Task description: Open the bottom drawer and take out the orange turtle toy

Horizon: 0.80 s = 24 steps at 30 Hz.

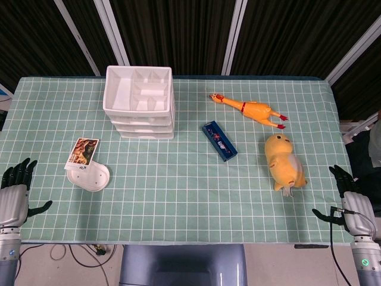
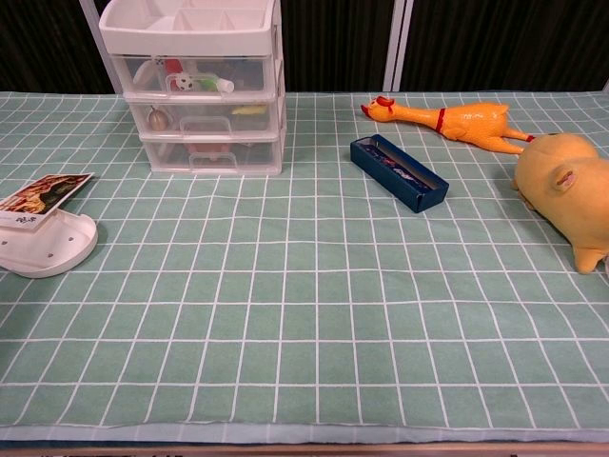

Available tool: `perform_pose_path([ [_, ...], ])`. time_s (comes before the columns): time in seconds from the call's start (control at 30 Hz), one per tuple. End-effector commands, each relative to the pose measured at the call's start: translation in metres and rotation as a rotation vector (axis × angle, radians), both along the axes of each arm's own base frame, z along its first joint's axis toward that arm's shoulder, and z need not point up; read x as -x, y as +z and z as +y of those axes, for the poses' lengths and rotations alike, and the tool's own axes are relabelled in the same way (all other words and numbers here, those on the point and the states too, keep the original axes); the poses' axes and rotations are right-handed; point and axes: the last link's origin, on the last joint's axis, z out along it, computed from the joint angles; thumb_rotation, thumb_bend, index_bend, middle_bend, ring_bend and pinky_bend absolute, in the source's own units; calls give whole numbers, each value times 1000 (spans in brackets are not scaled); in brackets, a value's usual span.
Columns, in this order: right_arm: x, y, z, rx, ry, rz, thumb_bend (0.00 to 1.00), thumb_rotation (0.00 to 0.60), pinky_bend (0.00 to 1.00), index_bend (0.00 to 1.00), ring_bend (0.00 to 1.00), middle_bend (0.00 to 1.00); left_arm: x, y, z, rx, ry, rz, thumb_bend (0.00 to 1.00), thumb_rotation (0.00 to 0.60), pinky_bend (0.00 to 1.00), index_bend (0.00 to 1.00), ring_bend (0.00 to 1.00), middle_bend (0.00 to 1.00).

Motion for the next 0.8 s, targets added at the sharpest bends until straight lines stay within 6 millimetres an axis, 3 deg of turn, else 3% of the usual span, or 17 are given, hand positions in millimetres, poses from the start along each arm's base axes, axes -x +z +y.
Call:
perform_pose_path([
  [0.03, 0, 0, 0, 0, -1, -1, 131, 600, 185, 0, 0, 0, 0, 0, 0, -1, 1, 0, 72, 600, 0, 0, 0, 0],
  [0.5, 0, 0, 0, 4, -6, 3, 130, 600, 185, 0, 0, 0, -4, -1, 3, 5, 8, -40, 83, 600, 0, 0, 0, 0],
  [0.6, -1, 0, 1, 6, -1, 1, 131, 600, 185, 0, 0, 0, -8, 0, 7, 1, -8, -46, 160, 600, 36, 0, 0, 0],
  [0.7, 0, 0, 1, 5, -3, 1, 131, 600, 185, 0, 0, 0, -18, 1, 16, -25, -41, -93, 320, 600, 247, 4, 95, 46],
  [0.8, 1, -1, -1, 2, -11, -2, 130, 600, 185, 0, 0, 0, -34, 4, 31, -67, -85, -156, 459, 600, 549, 68, 409, 333],
])
